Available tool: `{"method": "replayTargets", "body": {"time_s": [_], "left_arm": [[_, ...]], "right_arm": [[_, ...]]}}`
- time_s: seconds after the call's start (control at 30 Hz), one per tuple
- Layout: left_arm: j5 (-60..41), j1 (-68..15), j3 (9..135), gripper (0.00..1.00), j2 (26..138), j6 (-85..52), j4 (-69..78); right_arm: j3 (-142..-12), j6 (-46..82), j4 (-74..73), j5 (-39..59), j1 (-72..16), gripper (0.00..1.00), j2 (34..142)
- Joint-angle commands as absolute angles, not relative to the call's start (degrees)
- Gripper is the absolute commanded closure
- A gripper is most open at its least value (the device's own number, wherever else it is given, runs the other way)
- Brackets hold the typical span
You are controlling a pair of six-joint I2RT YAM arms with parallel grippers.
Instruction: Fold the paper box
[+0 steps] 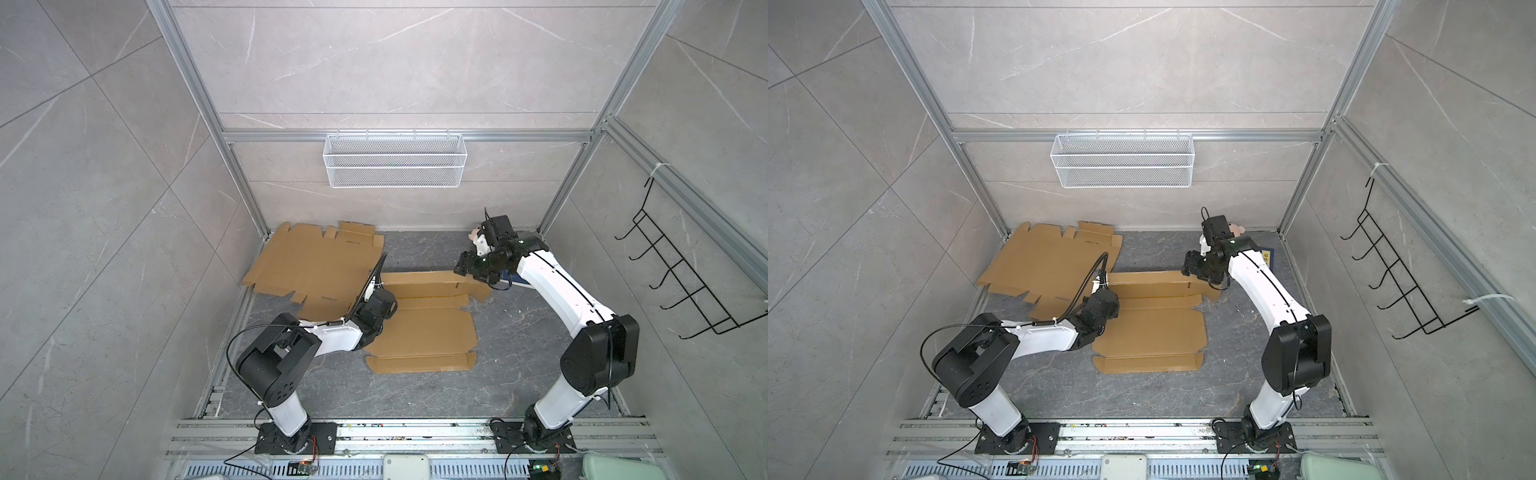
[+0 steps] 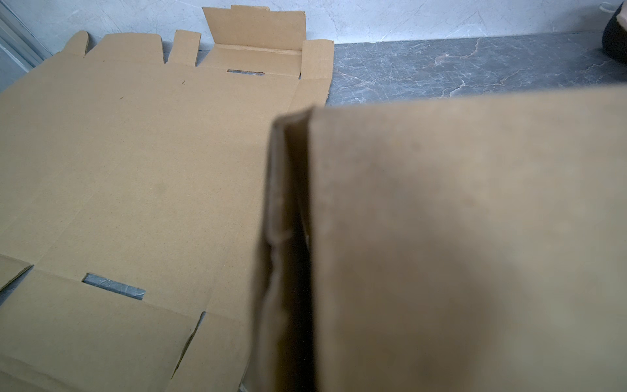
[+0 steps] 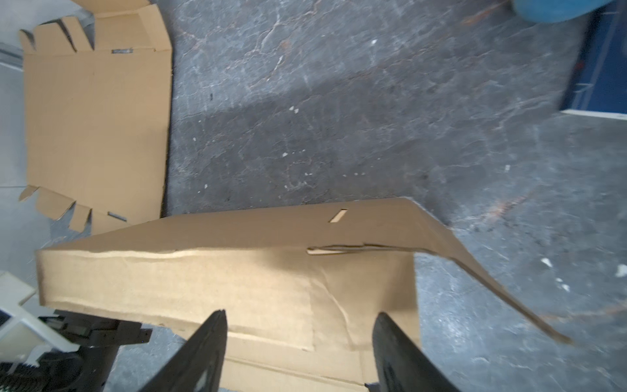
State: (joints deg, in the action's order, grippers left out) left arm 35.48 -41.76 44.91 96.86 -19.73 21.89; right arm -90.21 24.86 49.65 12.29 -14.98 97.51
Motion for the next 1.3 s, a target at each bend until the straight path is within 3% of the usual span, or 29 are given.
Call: {"method": "replayTargets", "body": {"time_s": [0.0,0.27,0.47,0.57,0.63,0.8,0.9,1.1,1.27], "left_arm": [[34.98,-42.06,44.17,1.00,97.61,-18.13,20.74],[34.81,-42.09,44.47,1.00,98.15,-18.23,20.65],[34.72,-42.03,44.65,1.00,98.33,-18.30,20.65],[34.63,-42.07,44.65,1.00,98.30,-18.20,20.55],[34.63,-42.05,44.66,1.00,98.26,-18.22,20.39],[34.39,-42.07,44.52,1.00,97.83,-16.98,19.48],[34.01,-42.08,44.56,1.00,97.80,-15.89,19.33],[34.15,-41.77,45.59,1.00,98.15,-14.43,18.74],[32.47,-41.34,47.15,1.00,99.20,-14.06,17.60]], "right_arm": [[-89.07,26.47,47.84,15.91,-15.35,0.34,98.79],[-87.39,27.55,45.71,19.07,-15.47,0.41,100.14],[-86.12,28.12,43.68,19.52,-15.47,0.58,99.76],[-86.41,28.04,43.78,19.68,-15.59,0.60,99.84],[-86.46,27.79,43.62,20.34,-15.26,0.59,99.62],[-85.54,24.43,42.29,25.23,-10.34,0.42,94.60],[-86.54,19.42,45.56,25.67,-5.49,0.39,91.93],[-85.08,4.60,49.61,10.24,-2.63,0.38,88.79],[-78.45,-5.01,42.71,7.29,-4.44,0.37,87.13]]}}
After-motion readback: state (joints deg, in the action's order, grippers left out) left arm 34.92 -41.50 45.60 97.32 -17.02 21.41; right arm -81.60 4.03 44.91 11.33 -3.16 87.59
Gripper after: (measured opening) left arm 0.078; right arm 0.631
